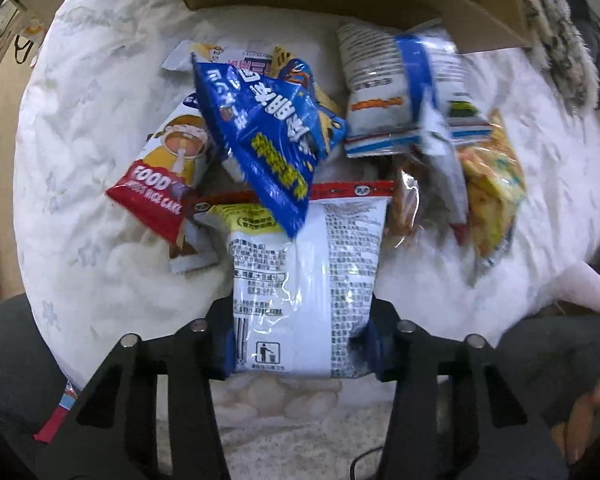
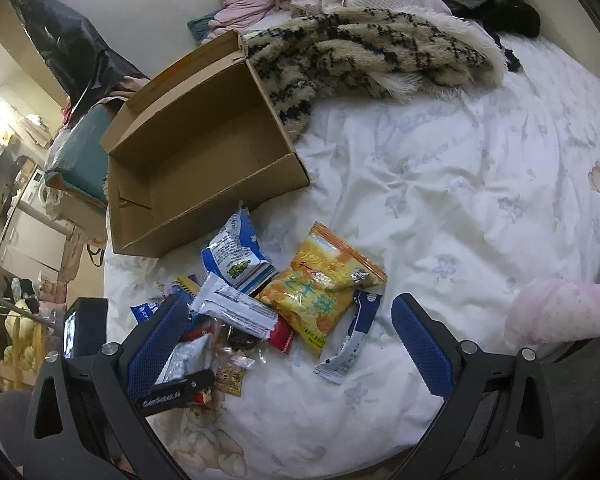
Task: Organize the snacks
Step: 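Lift the noodle bag with the left gripper while the right gripper grasps a blue candy bar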
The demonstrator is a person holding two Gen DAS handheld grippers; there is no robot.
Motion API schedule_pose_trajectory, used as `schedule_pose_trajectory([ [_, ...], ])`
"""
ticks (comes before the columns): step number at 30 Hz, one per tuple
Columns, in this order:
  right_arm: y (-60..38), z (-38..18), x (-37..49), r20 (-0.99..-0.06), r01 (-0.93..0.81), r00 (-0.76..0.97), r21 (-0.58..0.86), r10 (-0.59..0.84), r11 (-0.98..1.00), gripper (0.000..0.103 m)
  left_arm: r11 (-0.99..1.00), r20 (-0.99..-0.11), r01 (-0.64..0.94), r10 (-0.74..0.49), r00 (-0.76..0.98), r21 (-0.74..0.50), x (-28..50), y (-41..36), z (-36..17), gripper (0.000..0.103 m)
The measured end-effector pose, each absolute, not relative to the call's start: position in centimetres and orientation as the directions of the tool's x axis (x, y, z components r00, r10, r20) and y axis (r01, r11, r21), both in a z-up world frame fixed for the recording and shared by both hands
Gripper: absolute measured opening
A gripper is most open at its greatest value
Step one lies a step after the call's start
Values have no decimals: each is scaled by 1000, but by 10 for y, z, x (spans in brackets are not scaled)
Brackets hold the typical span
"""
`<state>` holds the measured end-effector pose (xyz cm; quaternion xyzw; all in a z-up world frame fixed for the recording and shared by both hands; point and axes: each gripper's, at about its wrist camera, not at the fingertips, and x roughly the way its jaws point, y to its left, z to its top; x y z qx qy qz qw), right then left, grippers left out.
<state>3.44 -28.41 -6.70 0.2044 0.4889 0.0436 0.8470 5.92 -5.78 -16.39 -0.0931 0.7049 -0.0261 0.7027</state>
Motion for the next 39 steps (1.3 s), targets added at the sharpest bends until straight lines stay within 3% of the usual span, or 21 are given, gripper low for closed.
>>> schedule_pose_trajectory([
  [12,-289,-67,32,-805,153,522,414,282,897,103,970,-954,-8,-236,185,-242,8,-30,-58,42],
  [18,-294,-70,34,-809,177,517,423,281,889,103,995,-926,18,-98,366,-98,23,-8,-37,42],
  [22,-308,-92,43,-847,285,436,450,304,846,103,995,-916,-30,-72,394,-92,43,12,-46,42],
  [23,-308,-98,45,-862,298,404,440,306,847,101,995,-914,-35,-69,400,-91,48,16,-50,41],
  [25,-305,-113,50,-895,305,333,399,296,865,83,995,-914,-47,-63,401,-90,50,18,-57,41],
  [26,-305,-120,51,-910,323,304,376,281,868,81,993,-915,-53,-73,397,-102,52,20,-60,41],
  [28,-309,-141,54,-941,392,228,324,250,861,62,991,-915,-55,-88,394,-119,52,21,-64,41],
  [31,-307,-160,58,-965,418,156,258,211,871,54,993,-909,-40,-86,409,-112,51,16,-64,41],
  [36,-290,-173,67,-972,365,126,232,199,902,54,992,-905,-39,-92,414,-119,48,14,-63,41],
  [38,-287,-180,70,-976,355,105,215,190,910,46,991,-908,-46,-96,408,-126,49,16,-64,41],
  [39,-284,-184,71,-981,345,91,193,171,919,34,990,-910,-53,-99,402,-131,50,17,-66,41],
])
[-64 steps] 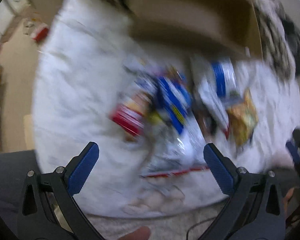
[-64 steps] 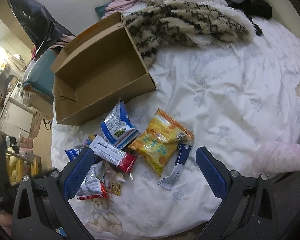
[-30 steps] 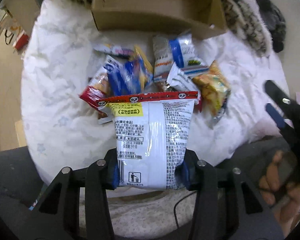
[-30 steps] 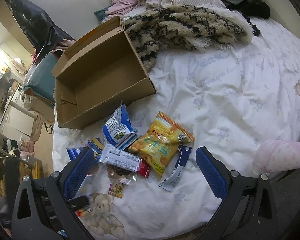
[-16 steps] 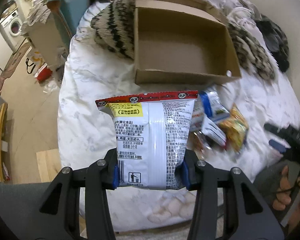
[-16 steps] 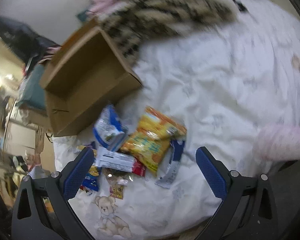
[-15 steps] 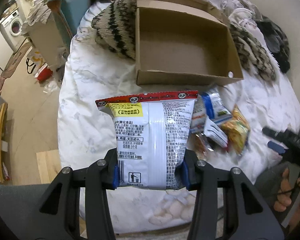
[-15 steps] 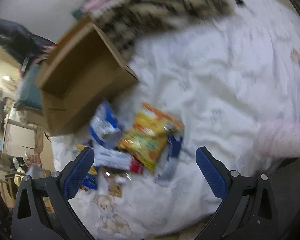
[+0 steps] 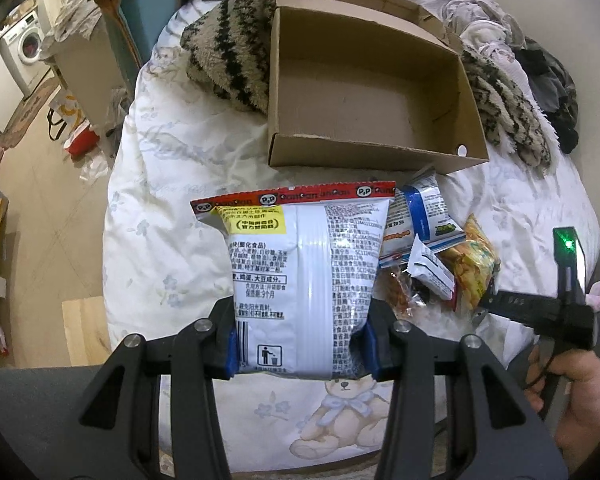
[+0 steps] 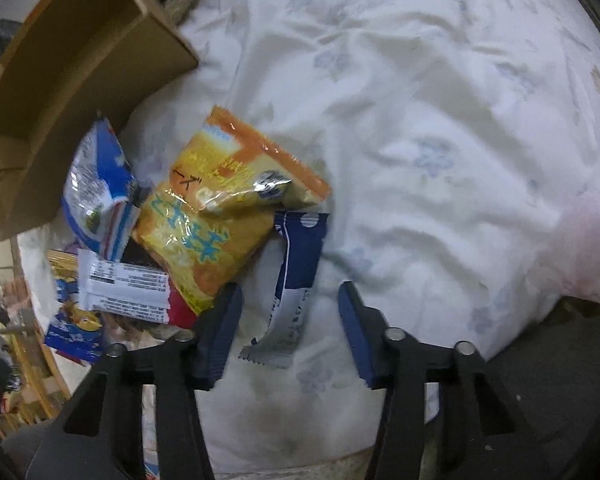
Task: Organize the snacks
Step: 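Lift the noodle bag with the left gripper while the right gripper grasps a blue candy bar, then carry both items into the box and open both grippers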
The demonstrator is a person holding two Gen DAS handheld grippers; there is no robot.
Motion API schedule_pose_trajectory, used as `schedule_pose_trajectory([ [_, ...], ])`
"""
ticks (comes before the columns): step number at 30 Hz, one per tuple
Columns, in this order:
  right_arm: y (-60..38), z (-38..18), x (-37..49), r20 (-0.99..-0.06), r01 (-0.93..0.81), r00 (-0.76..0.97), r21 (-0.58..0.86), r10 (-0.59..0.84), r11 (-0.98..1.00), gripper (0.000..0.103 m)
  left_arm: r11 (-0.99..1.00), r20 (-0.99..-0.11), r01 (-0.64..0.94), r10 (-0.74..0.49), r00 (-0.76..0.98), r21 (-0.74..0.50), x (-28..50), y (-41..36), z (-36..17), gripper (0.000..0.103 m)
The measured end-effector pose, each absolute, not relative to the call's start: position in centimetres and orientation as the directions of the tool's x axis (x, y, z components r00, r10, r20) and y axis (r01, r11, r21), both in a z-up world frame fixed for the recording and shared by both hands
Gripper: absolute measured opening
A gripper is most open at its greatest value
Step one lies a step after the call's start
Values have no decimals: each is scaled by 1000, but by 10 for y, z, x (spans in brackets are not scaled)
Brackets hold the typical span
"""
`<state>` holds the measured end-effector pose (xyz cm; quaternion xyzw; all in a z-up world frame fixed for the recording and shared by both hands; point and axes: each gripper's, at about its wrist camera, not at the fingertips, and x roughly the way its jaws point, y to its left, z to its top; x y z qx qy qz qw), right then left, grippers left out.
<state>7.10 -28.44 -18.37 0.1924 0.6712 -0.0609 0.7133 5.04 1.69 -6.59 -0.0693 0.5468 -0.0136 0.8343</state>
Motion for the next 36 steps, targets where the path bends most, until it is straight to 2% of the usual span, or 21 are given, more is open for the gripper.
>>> schedule_pose_trajectory([
  [1,-283,-185,72,-985,341,86,173,152,924,22,989,-912,-61,-99,397,-134,51,18,-67,41],
  [4,-282,-179,68,-981,323,120,186,155,928,17,987,-915,-82,-93,394,-136,52,22,-69,41],
  [9,-311,-151,58,-967,402,238,188,97,896,17,984,-910,-116,-79,407,-137,50,30,-68,41],
  [15,-343,-107,51,-870,419,475,360,137,834,17,981,-903,-140,-66,425,-137,50,35,-68,41],
  [18,-339,-88,51,-807,355,565,426,172,832,17,982,-894,-144,-45,446,-122,49,36,-65,41],
  [27,-285,-33,51,-647,16,693,456,319,890,17,978,-868,-183,5,497,-99,47,43,-59,42],
  [31,-271,-13,44,-605,-58,718,443,346,895,17,976,-842,-188,7,539,-112,44,44,-48,42],
  [36,-271,-5,52,-582,-90,718,467,382,880,17,987,-817,-148,33,575,-65,53,32,-28,42],
])
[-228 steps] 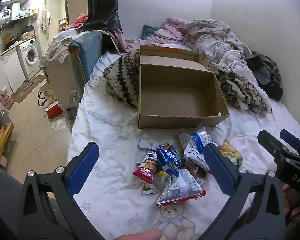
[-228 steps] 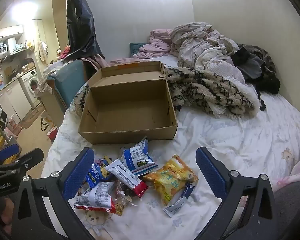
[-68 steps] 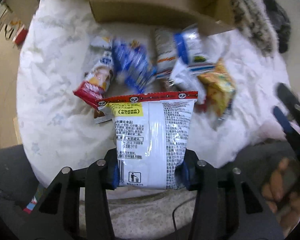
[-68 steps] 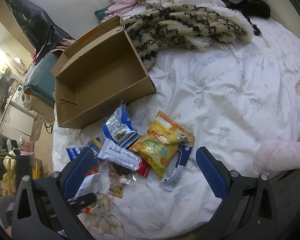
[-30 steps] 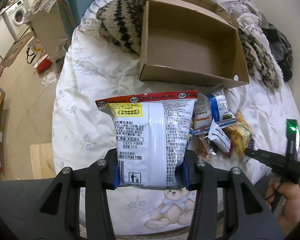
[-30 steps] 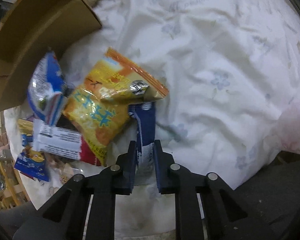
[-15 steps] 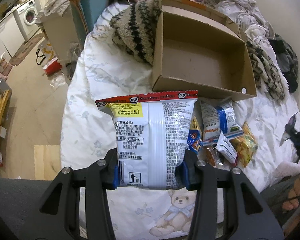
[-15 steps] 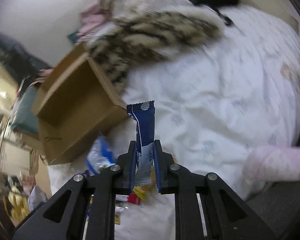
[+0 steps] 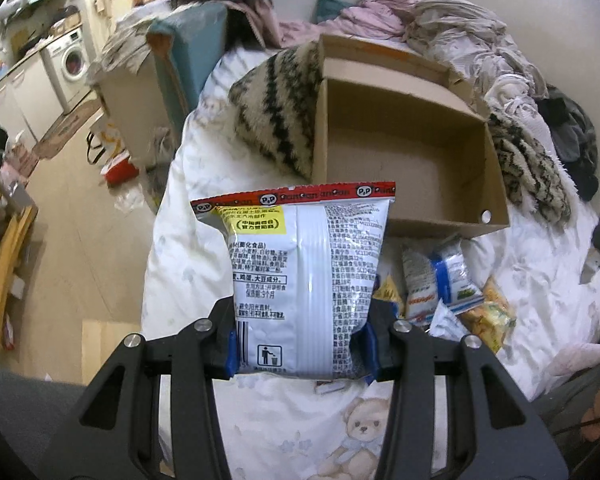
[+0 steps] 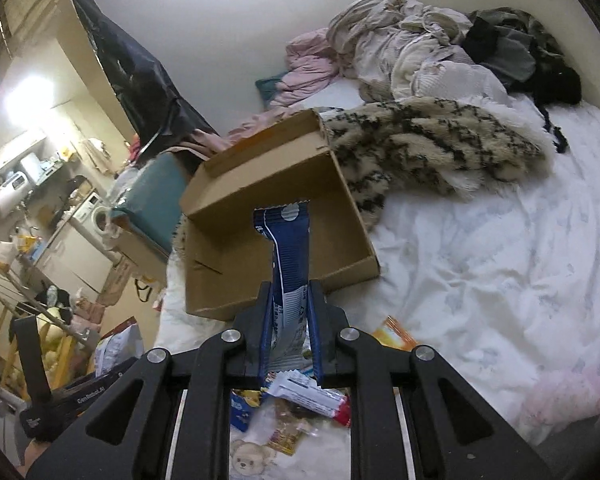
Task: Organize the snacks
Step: 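Carry both items into the box and open both grippers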
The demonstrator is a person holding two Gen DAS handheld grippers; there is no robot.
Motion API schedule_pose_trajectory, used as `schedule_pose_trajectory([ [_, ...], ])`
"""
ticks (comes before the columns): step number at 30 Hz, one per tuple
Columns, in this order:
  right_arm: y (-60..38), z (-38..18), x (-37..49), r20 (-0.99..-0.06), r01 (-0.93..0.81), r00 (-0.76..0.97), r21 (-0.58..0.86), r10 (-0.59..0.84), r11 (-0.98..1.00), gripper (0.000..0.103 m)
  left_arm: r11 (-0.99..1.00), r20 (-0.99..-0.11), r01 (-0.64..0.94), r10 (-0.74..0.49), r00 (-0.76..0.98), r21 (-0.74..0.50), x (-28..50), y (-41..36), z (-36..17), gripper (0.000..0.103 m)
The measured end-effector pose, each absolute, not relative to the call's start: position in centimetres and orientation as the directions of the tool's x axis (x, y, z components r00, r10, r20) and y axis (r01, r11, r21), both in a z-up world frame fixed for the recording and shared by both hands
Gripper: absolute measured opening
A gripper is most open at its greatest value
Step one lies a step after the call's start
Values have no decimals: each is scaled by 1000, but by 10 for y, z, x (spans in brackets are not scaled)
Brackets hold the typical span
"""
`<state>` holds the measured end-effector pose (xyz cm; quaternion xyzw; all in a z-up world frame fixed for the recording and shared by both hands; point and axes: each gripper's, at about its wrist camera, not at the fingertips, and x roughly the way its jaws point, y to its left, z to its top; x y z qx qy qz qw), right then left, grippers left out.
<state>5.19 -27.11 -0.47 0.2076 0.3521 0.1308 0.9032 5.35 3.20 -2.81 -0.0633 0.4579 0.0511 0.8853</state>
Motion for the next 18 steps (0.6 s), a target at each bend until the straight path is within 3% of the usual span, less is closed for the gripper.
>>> schedule_pose_trajectory([
  [11,-262,9,115,-563,-158,711,456,421,876,17,993,-778,-96,12,628,-62,125,16,7,42],
  [18,-257,-5,163,-600,-169,662,464,450,869,17,997,-763,-63,10,646,-40,176,-2,-1,42],
])
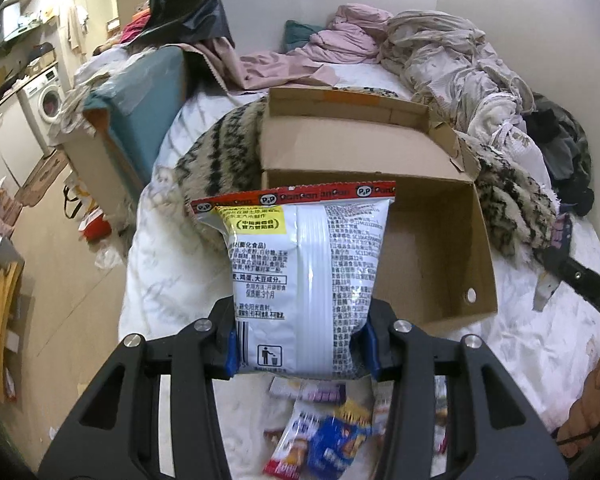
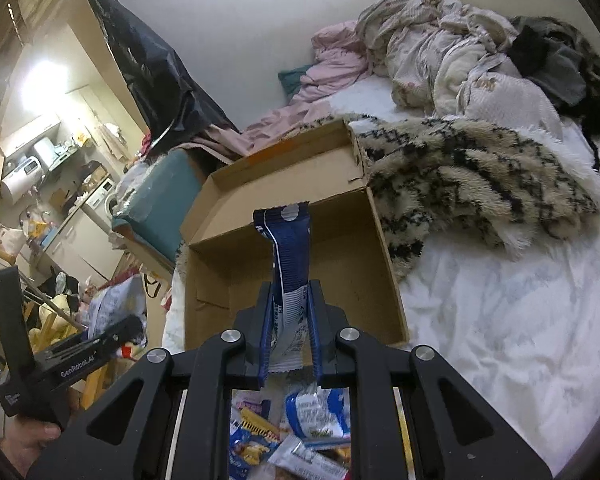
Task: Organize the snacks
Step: 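Carry both items into the box and open both grippers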
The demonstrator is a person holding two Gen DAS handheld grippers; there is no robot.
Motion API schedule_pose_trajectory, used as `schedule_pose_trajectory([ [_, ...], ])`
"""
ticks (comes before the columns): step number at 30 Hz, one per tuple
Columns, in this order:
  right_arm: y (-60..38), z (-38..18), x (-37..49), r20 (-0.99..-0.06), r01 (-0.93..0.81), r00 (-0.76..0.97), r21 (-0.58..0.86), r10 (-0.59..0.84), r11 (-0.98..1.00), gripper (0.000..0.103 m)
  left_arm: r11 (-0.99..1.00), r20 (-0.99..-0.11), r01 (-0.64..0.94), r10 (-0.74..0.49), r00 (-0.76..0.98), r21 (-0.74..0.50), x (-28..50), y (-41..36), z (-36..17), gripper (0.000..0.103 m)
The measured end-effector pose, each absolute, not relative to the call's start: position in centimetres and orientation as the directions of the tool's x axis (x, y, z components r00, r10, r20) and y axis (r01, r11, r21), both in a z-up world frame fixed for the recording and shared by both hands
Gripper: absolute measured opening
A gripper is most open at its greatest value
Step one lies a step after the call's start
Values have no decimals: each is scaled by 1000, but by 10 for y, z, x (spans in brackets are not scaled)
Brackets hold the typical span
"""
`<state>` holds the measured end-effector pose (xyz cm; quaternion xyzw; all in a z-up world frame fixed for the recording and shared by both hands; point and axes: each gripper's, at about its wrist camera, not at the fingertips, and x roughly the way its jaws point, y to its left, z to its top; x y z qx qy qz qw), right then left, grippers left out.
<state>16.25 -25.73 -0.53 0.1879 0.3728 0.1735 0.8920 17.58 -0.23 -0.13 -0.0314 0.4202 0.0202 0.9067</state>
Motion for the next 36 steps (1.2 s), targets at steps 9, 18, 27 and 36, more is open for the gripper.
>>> schedule_pose_trajectory([
  [9,-246,-39,209,-672,-173,577,455,464,874,17,997,-768,-64,9,640,-42,210,-7,-43,42],
  [18,-247,-65,219,-727,-119,552,416,409,901,17,997,-766,-74,48,641,1,217,-7,-62,42],
  [27,-250,-74,223,-752,-90,531,407,390,909,17,999,-771,-36,31,637,10,216,-16,-66,44],
  [36,-246,-76,224,-760,-88,519,408,391,909,19,999,-779,-34,23,626,2,214,-14,-68,73],
])
